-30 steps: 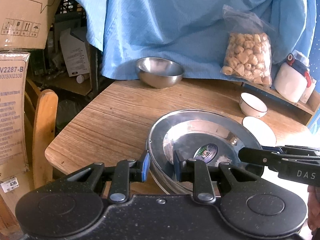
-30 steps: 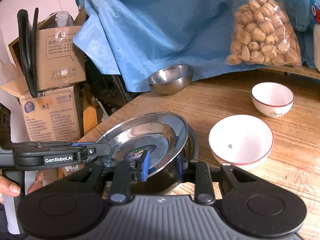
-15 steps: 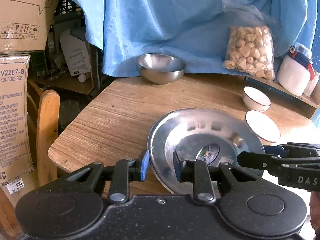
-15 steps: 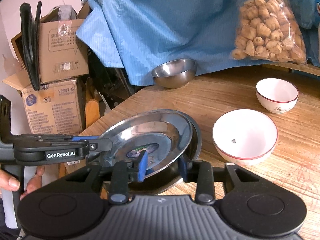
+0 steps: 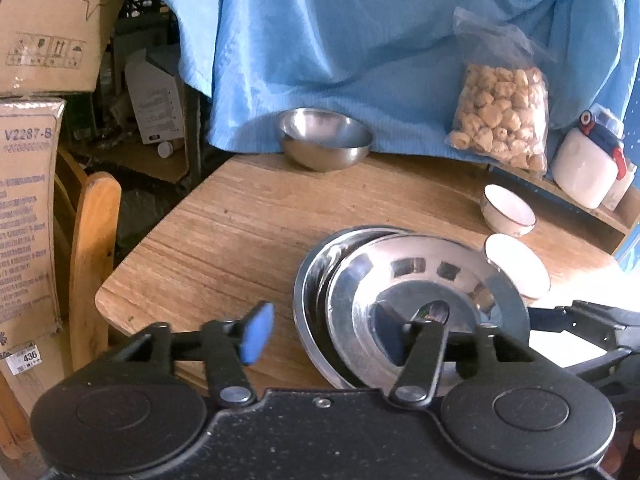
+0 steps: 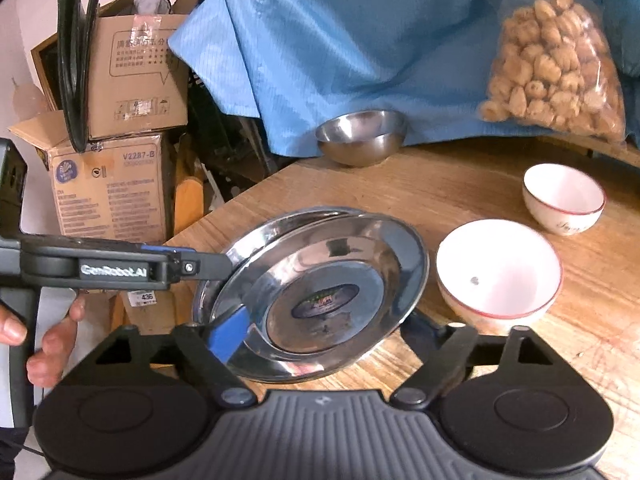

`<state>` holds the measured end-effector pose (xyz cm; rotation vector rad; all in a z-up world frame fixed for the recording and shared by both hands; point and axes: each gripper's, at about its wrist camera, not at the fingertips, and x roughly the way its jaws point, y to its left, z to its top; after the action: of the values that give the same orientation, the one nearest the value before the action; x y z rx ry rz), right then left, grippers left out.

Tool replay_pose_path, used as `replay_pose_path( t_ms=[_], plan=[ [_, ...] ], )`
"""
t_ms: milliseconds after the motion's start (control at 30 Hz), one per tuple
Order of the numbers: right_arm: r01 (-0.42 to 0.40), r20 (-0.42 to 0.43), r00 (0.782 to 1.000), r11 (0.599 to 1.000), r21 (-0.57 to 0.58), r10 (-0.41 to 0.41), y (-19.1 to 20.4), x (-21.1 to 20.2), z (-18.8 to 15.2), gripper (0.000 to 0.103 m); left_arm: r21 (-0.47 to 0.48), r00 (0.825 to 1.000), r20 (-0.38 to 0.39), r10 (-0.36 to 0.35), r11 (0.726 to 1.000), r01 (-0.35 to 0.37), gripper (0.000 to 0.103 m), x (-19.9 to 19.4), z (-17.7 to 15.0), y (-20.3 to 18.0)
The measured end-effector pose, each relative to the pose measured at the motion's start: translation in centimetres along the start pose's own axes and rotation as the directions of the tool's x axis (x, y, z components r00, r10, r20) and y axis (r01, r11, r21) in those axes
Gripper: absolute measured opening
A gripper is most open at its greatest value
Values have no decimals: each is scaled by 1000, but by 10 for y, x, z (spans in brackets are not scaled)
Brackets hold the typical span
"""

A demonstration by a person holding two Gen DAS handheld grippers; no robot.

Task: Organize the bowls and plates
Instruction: 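Lower the flat plate onto the deep steel plate and open both tools, then move the left tool to the small steel bowl while the right tool approaches it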

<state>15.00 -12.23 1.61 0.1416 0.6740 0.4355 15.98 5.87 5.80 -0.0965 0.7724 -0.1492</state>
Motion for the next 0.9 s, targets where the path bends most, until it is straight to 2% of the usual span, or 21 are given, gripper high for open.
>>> replay_pose_path(
  t_ms=[67,133,200,267,500,600,733,800,900],
  plan=[
    [10,0,1000,1000,-4,-10,0,1,0,91,0,1000,15,3,1000,-3,72,-3,2,0],
    [19,9,1000,1000,-4,-19,0,-1,-1,93,-9,999,36,4,1000,-3,95,-6,4,2],
    [25,22,999,1000,-3,-25,-1,-4,0,98,-19,997,72,11,1000,-10,102,-10,6,4],
    [33,48,998,999,-5,-33,-4,-9,1,103,-23,996,89,18,1000,-16,102,-10,9,6],
    [47,76,996,999,12,-48,-12,-8,14,103,-69,997,55,52,997,-48,102,8,24,19],
    [99,53,994,994,-35,-97,-10,6,39,103,-56,996,40,85,995,-83,102,17,39,24],
    [111,52,993,993,-47,-109,-17,22,73,103,-64,992,46,115,992,-112,102,30,62,33],
    [119,56,991,993,-16,-118,-26,32,91,103,-92,992,33,123,989,-119,102,41,75,38],
    [111,3,994,992,58,-111,-41,51,124,103,-120,992,19,123,985,-120,102,58,96,43]
  ],
)
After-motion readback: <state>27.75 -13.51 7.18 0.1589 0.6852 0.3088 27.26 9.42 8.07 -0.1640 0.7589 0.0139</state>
